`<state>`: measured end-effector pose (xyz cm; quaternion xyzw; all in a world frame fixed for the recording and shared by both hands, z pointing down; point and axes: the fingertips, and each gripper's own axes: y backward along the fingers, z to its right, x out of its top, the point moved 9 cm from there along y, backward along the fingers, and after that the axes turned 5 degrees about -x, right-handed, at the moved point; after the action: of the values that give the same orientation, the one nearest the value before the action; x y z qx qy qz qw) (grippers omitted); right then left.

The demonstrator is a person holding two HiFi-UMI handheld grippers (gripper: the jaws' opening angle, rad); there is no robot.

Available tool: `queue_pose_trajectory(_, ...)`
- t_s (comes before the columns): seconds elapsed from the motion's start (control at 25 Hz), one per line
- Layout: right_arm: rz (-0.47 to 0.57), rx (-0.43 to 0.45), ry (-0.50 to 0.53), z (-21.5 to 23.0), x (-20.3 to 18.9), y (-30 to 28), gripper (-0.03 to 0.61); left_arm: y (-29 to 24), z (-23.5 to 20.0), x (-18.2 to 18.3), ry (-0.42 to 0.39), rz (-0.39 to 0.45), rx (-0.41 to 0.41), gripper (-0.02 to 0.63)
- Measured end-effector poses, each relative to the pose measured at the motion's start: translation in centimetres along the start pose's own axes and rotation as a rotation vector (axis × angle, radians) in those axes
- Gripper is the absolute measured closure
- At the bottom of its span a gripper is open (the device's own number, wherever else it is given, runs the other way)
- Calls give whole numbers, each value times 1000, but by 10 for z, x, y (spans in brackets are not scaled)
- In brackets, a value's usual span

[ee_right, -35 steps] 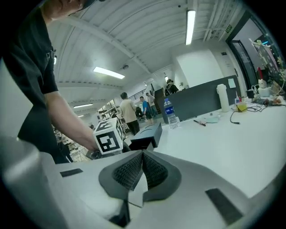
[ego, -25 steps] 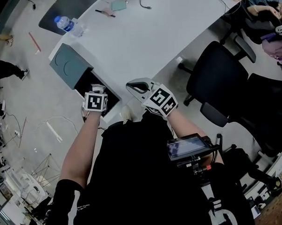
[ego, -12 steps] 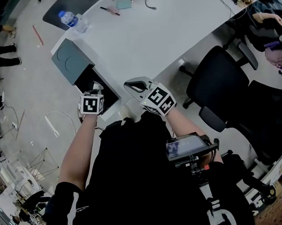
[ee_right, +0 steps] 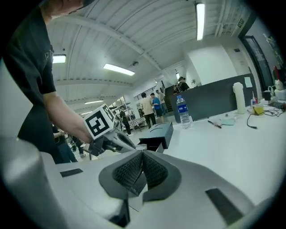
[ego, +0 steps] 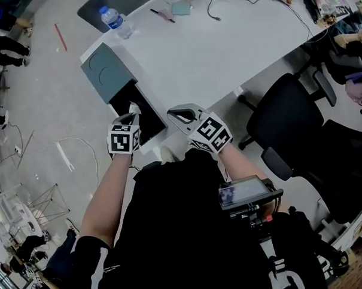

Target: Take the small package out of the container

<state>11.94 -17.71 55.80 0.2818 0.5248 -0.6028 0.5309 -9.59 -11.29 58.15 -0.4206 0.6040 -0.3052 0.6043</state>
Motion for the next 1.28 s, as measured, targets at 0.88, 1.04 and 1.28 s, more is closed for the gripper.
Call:
queue_pose_trajectory(0.88,10,-85,76,-52,33,-24,552,99,-31,-16,52,442,-143,592)
queue_pose_trajectory(1.04,17,-90,87,-60,38,-28,552,113,-39,-23,55,512,-155,592)
queue_pose_trajectory(1.28,33,-106,92,-73,42,-29,552,135,-47,-41,42,579,-163,591)
